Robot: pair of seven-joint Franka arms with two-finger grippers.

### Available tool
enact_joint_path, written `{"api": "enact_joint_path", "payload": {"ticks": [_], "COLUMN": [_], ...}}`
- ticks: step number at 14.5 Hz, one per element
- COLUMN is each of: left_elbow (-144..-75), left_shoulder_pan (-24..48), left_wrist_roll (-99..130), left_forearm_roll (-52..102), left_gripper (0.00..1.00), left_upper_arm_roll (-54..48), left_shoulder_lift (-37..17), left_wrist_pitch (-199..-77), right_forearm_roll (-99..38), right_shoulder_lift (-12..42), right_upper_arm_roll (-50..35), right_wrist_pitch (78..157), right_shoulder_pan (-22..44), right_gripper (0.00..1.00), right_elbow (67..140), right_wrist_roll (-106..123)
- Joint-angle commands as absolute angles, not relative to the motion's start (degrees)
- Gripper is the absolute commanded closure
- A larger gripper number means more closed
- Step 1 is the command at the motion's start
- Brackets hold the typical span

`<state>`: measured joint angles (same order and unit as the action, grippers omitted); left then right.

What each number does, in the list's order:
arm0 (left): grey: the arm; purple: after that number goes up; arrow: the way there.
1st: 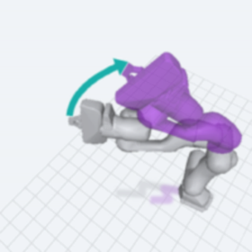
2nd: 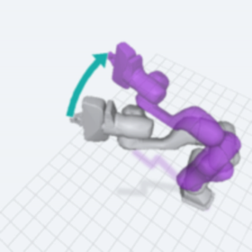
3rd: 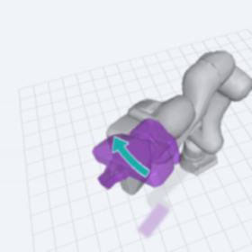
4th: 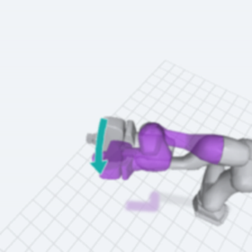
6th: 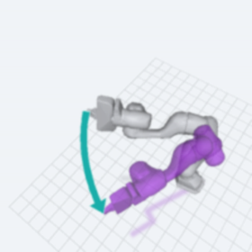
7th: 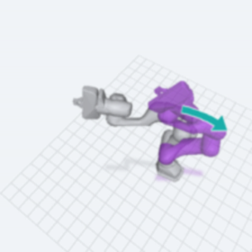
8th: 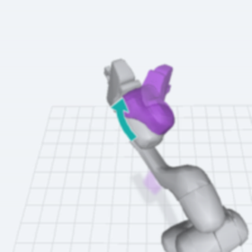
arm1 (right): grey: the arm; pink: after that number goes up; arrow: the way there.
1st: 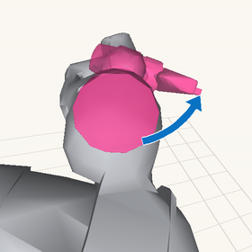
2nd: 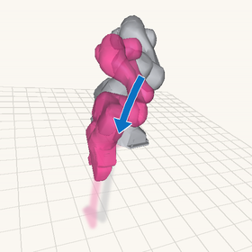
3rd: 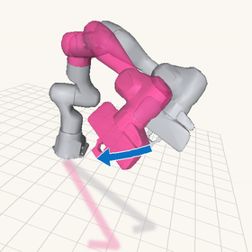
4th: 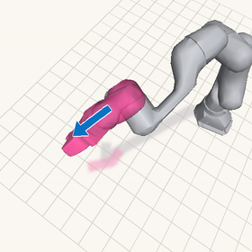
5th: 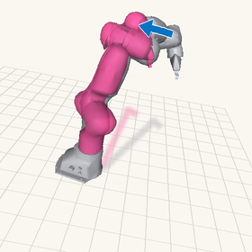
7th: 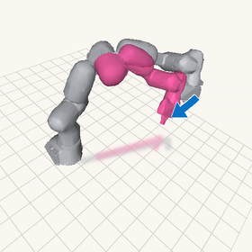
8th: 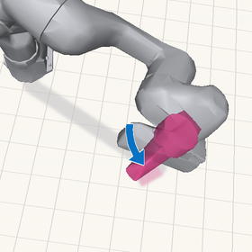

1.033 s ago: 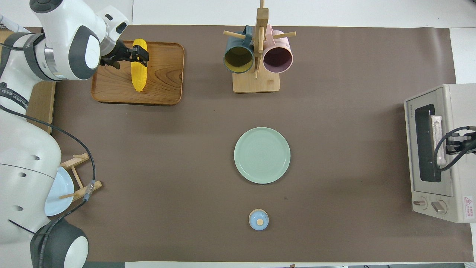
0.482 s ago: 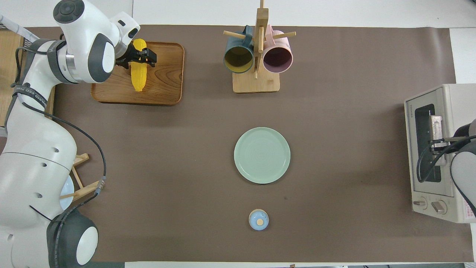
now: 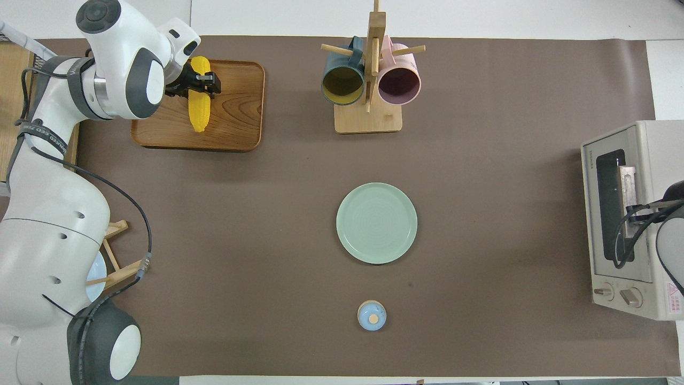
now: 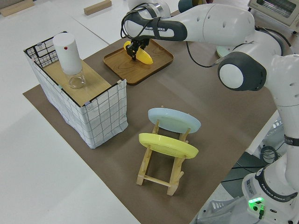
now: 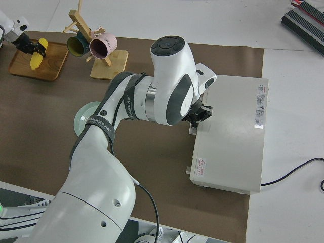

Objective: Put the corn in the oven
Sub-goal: 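Carry the corn with the left gripper while the right gripper reaches the oven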

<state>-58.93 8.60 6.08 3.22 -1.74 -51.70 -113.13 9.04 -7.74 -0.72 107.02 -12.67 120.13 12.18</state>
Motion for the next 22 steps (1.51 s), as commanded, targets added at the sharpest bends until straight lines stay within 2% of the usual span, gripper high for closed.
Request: {"api": "enact_joint_path", "payload": {"ticks": [1, 3, 6, 8, 12, 15, 17, 22], "left_elbow": [-57.48, -61.41, -74.31, -80.48, -98.30, -106.94, -109.85, -111.18], "left_shoulder_pan": [8.96, 9.40, 11.59, 13.35, 23.26, 31.44, 35.93, 45.25], "left_wrist_roll": [5.80, 7.37, 15.80, 18.36, 29.78, 38.83, 39.73, 46.13], "left_forearm_roll": [2.90, 4.91, 5.18, 5.27, 5.36, 5.36, 5.36, 5.62], "left_gripper": [1.00, 1.00, 1.00, 1.00, 1.00, 1.00, 1.00, 1.00], "left_upper_arm_roll": [-1.76, -1.50, -1.67, -1.84, -1.85, -1.93, -2.11, -1.93], "left_shoulder_lift": [-49.16, -43.36, -31.50, -25.52, -12.60, -9.15, -8.70, -14.40], "left_wrist_pitch": [-108.30, -106.70, -107.57, -106.97, -110.89, -120.29, -123.65, -135.07], "right_forearm_roll": [9.67, 9.49, 8.61, 7.04, 5.80, 5.80, 5.80, 5.71], "right_shoulder_lift": [-7.12, -6.42, -5.80, -4.49, -1.42, 1.14, 0.71, 2.55], "right_upper_arm_roll": [-1.23, -1.32, -1.41, -1.41, -1.49, -1.67, -1.85, -1.93], "right_wrist_pitch": [108.89, 109.86, 112.93, 114.69, 121.18, 126.54, 132.86, 135.44], "right_shoulder_pan": [-13.80, -13.19, -10.73, -7.57, -5.01, -4.92, -2.30, -2.11], "right_gripper": [1.00, 1.00, 1.00, 1.00, 1.00, 1.00, 1.00, 1.00], "right_elbow": [121.11, 121.11, 123.65, 124.10, 126.29, 127.87, 131.81, 133.15], "right_wrist_roll": [13.54, 12.92, 10.12, 6.70, 5.80, 5.80, 5.45, 2.29]}}
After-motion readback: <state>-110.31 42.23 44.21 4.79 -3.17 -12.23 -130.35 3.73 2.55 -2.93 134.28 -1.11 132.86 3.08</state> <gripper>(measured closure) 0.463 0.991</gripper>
